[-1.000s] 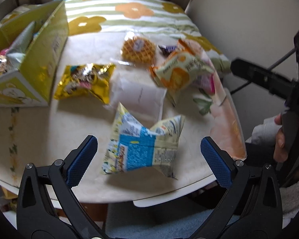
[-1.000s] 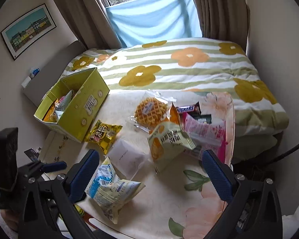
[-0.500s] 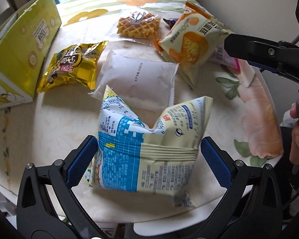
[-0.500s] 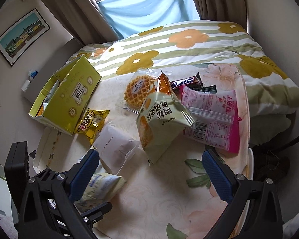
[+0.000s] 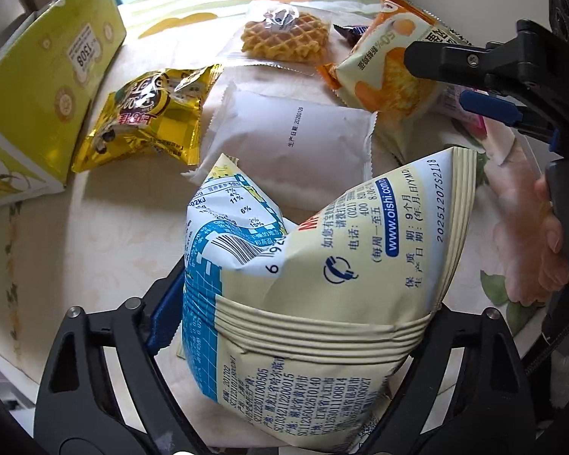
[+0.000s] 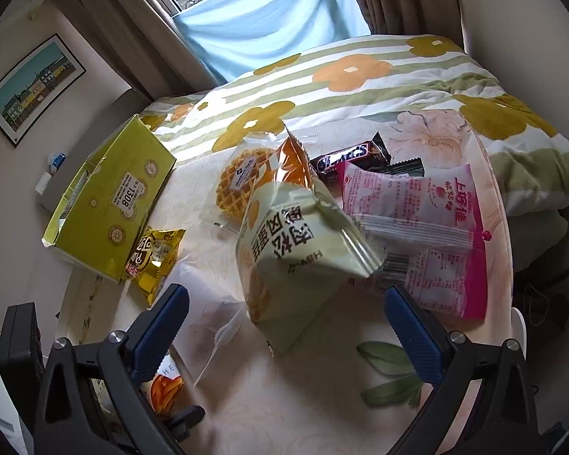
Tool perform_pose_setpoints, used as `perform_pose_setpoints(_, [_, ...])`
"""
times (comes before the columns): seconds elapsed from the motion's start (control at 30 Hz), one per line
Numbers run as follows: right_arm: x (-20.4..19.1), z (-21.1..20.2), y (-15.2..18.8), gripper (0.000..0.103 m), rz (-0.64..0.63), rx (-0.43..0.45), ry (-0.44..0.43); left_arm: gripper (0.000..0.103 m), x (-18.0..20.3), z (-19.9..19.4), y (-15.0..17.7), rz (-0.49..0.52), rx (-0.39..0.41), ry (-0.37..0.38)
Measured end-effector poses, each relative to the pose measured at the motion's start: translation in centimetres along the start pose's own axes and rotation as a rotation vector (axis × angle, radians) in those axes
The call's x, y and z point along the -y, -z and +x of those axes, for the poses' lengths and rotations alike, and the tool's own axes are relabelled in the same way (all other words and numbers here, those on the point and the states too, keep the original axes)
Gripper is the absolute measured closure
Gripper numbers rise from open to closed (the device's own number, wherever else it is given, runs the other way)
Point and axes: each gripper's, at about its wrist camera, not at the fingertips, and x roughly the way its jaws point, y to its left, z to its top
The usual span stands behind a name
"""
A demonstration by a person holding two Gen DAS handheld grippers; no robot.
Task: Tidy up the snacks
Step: 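Grasp the blue-white bag with the left tool while the right tool grasps the green chip bag, then carry both bags into the yellow box and open both tools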
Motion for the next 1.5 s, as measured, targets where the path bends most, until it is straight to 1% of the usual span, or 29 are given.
perform_pose_setpoints(0.03, [0.0,0.1,-0.1,0.000,-0.005,0.006,0.000,0.023,-0.1,-0.1,0.0,0.000,0.003,0.000])
perform_pose_setpoints(0.13, [-0.3,0.4,-0.3,0.001,-0.021,0.023,0.008,0.030,0.1,-0.4,0.2,0.006,0.006,0.002])
perform_pose_setpoints(0.27, [-0.5,0.6,-0.6,0.002,-0.038,0.047,0.016,0.031,0.5,-1.0,0.5,0.003,0.013,0.029])
perform_pose_setpoints(0.43, [-0.7,1.1,-1.1,0.005,-0.063,0.065,0.032,0.032,0.9,-2.1,0.6,0.015,0.030,0.043])
perform_pose_setpoints(0.5, [-0.7,1.5,-1.3,0.012,-0.069,0.066,0.041,0.032,0.8,-2.3,0.5,0.016,0.035,0.050])
perform_pose_setpoints(0.53, [-0.8,1.6,-1.3,0.014,-0.078,0.071,0.050,0.032,0.8,-2.3,0.4,0.017,0.034,0.051])
perform_pose_setpoints(0.57, [-0.9,1.7,-1.3,0.017,-0.087,0.075,0.057,0.032,0.7,-2.2,0.2,0.016,0.037,0.050])
perform_pose_setpoints(0.63, [-1.1,1.7,-1.3,0.028,-0.105,0.082,0.083,0.032,0.5,-2.1,0.0,0.016,0.038,0.054])
perform_pose_setpoints(0.67, [-1.1,1.7,-1.3,0.037,-0.116,0.084,0.086,0.032,0.4,-2.1,0.0,0.016,0.040,0.050])
perform_pose_setpoints(0.7, [-1.2,1.7,-1.3,0.040,-0.124,0.084,0.088,0.032,0.4,-2.2,-0.1,0.015,0.043,0.050])
perform_pose_setpoints(0.73, [-1.3,1.7,-1.3,0.041,-0.131,0.085,0.094,0.032,0.2,-2.2,-0.2,0.014,0.043,0.050])
perform_pose_setpoints(0.9, [-1.6,1.5,-1.0,0.050,-0.154,0.085,0.103,0.032,0.1,-3.2,0.1,0.004,0.055,0.039])
perform_pose_setpoints(1.07, [-1.5,0.7,-1.1,0.052,-0.135,0.101,0.091,0.032,-0.4,-4.1,-0.2,-0.005,0.067,0.032])
perform_pose_setpoints(1.2, [-2.0,-0.7,-1.5,0.053,-0.137,0.123,0.093,0.032,-0.3,-5.7,-0.1,-0.010,0.090,0.026])
perform_pose_setpoints(1.37, [-2.8,-3.3,-2.3,0.054,-0.134,0.158,0.080,0.032,-0.7,-8.8,-0.8,-0.023,0.150,0.018])
perform_pose_setpoints(1.5, [-4.4,-5.8,-3.3,0.054,-0.154,0.198,0.067,0.032,-1.1,-12.2,-1.4,-0.032,0.222,0.001])
